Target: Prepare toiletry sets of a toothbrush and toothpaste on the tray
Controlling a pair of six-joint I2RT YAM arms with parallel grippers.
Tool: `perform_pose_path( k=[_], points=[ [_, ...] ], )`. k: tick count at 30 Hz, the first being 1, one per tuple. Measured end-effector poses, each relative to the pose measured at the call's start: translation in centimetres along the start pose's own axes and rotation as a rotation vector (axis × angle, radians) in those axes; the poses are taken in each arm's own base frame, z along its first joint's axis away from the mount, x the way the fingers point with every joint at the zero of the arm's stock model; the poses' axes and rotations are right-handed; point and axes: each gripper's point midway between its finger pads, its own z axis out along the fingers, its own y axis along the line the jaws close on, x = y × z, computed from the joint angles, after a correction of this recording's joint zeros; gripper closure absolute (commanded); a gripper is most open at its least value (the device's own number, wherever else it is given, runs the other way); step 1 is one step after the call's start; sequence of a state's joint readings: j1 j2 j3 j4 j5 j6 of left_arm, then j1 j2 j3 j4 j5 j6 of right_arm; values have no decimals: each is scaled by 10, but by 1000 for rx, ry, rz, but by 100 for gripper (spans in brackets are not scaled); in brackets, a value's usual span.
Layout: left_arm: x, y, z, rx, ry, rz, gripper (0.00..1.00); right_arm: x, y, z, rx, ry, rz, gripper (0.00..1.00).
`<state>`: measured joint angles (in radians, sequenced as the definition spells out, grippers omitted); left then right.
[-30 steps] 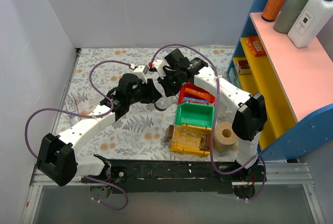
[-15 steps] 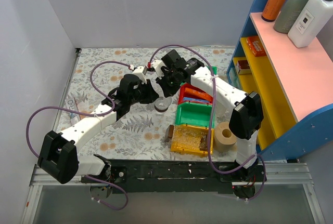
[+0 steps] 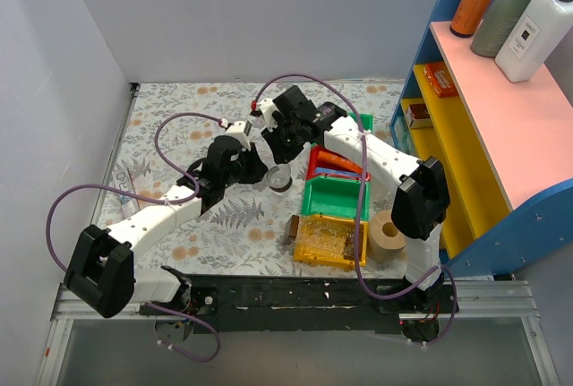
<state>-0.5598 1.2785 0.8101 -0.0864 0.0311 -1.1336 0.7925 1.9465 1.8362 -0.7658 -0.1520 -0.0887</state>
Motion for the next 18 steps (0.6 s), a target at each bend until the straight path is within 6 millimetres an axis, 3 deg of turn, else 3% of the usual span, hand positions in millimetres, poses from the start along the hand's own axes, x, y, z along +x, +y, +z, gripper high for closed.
perform_pose_path(
  k=[11, 18],
  points=[
    [18, 14, 1, -46, 33, -8, 100, -19, -1, 4, 6, -77, 24, 64],
    [16, 23, 2, -98, 7, -62, 100, -11, -13, 5, 37, -72, 65, 59]
  ],
)
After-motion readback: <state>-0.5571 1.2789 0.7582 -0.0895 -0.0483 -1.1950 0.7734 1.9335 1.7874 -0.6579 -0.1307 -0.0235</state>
